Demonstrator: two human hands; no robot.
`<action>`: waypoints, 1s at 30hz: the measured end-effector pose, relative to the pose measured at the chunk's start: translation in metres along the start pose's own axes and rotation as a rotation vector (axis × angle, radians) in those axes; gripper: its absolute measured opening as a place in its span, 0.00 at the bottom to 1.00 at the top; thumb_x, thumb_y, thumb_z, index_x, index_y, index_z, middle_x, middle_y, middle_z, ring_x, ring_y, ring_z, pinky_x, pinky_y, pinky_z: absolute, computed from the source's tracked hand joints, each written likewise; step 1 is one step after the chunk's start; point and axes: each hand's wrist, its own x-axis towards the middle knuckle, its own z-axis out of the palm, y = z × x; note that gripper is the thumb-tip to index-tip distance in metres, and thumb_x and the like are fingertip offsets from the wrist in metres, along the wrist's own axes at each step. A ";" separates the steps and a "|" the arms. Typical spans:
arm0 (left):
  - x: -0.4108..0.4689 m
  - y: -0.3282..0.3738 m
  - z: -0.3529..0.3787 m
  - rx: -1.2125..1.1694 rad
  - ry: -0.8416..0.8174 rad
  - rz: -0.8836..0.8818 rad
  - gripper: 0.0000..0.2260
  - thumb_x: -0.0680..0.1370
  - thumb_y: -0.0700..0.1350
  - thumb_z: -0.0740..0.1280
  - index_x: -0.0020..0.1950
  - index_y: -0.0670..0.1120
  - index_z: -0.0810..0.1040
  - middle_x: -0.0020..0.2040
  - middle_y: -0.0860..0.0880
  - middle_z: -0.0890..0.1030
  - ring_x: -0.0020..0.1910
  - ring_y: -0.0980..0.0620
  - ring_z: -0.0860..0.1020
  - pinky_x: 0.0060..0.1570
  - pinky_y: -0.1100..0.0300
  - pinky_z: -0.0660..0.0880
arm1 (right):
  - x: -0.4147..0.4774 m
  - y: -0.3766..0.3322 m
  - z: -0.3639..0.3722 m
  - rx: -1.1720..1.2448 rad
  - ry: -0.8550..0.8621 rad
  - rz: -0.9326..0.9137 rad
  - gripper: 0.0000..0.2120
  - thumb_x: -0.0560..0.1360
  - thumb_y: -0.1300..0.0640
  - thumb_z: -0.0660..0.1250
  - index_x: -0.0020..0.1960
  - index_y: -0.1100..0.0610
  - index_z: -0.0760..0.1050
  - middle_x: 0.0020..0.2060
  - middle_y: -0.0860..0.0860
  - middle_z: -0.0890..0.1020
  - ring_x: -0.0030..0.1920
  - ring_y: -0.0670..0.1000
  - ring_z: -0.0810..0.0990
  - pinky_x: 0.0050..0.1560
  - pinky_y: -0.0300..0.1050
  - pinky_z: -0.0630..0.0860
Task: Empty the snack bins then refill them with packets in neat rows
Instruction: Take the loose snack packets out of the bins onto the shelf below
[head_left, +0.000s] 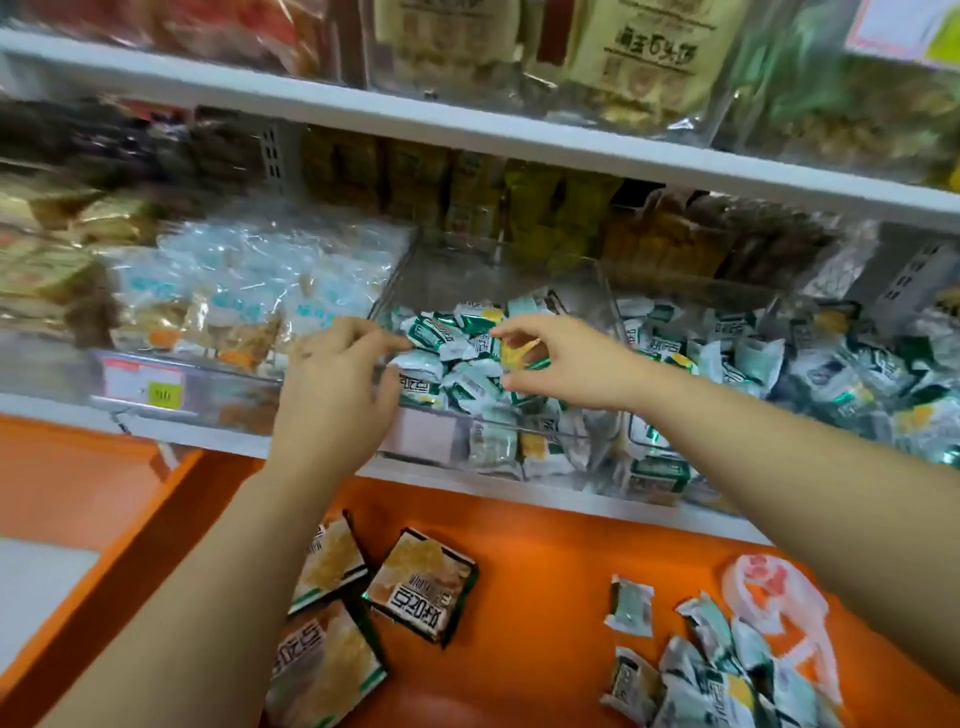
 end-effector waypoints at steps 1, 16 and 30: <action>0.003 -0.005 -0.001 -0.056 0.015 -0.064 0.10 0.77 0.39 0.65 0.57 0.46 0.79 0.54 0.48 0.74 0.49 0.47 0.73 0.47 0.53 0.71 | 0.016 0.000 0.007 -0.031 -0.037 0.000 0.29 0.75 0.51 0.70 0.72 0.49 0.64 0.70 0.50 0.68 0.65 0.50 0.71 0.64 0.44 0.69; 0.019 -0.036 0.010 -0.339 0.190 -0.302 0.14 0.78 0.39 0.62 0.62 0.49 0.78 0.57 0.50 0.78 0.47 0.57 0.70 0.45 0.61 0.65 | 0.133 -0.006 0.073 -0.329 -0.111 0.030 0.30 0.70 0.50 0.74 0.69 0.50 0.70 0.63 0.56 0.70 0.66 0.59 0.67 0.58 0.42 0.66; 0.015 -0.002 0.009 -0.231 0.159 -0.102 0.12 0.79 0.39 0.62 0.61 0.45 0.78 0.54 0.48 0.79 0.52 0.49 0.76 0.52 0.56 0.72 | -0.001 -0.020 -0.007 0.073 0.199 -0.040 0.20 0.72 0.48 0.71 0.62 0.41 0.73 0.65 0.43 0.73 0.64 0.43 0.69 0.60 0.42 0.68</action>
